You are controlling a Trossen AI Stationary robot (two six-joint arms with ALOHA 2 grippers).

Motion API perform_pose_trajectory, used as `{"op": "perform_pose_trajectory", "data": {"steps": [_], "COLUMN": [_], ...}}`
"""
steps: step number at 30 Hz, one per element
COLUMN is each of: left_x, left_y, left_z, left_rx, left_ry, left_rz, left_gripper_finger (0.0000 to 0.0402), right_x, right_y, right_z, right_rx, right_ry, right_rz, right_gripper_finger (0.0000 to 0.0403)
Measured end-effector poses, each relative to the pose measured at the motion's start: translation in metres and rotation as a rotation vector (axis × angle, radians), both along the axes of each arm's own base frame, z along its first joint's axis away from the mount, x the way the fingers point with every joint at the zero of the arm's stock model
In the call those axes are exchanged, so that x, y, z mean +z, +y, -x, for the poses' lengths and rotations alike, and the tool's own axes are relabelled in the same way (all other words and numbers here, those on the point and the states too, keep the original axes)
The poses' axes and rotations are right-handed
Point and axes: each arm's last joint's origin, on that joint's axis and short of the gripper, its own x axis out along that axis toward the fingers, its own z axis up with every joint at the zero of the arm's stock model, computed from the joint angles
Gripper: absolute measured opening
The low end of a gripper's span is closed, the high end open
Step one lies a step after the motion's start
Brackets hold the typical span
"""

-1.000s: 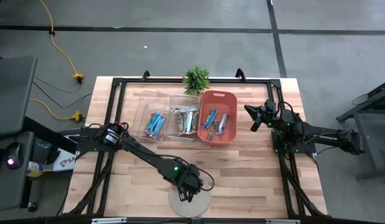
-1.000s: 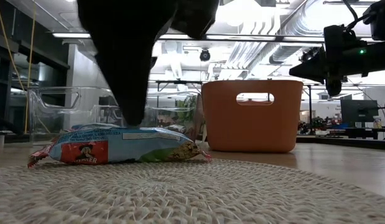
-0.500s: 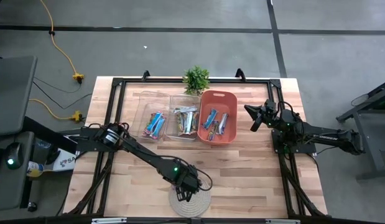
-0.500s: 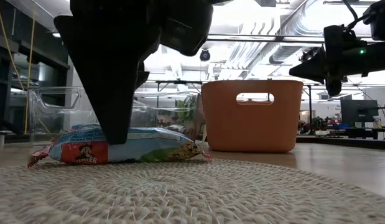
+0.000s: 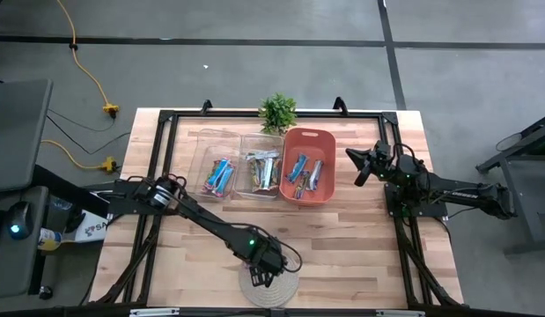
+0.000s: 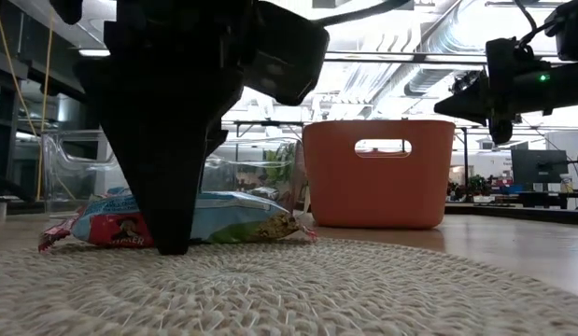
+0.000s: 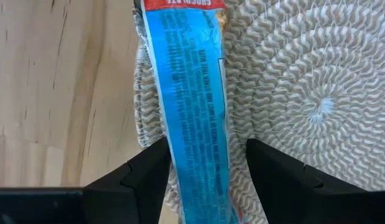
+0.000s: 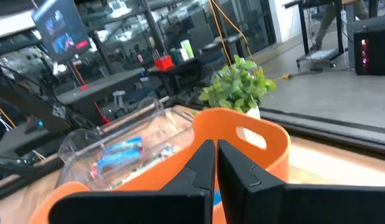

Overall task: Pick and place Granola Bars by type
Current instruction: Put the red granola bar into the left transparent bin

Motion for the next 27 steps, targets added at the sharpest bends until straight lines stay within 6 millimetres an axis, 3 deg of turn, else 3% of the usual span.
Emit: {"op": "perform_pose_trajectory", "data": {"steps": [18, 27], "left_x": [0.007, 0.053], "left_y": [0.003, 0.004], "left_z": [0.002, -0.006], "left_rx": [-0.005, -0.066], "left_ry": [0.026, -0.015], "left_rz": [-0.047, -0.105], "left_gripper_finger": [0.0102, 0.0098], "right_x": [-0.001, -0.001], "right_y": [0.000, 0.000], "right_z": [-0.001, -0.001], "right_rx": [0.000, 0.000], "right_ry": [0.013, 0.012], "right_rz": [-0.003, -0.003], "right_gripper_finger": [0.0000, 0.0000]}}
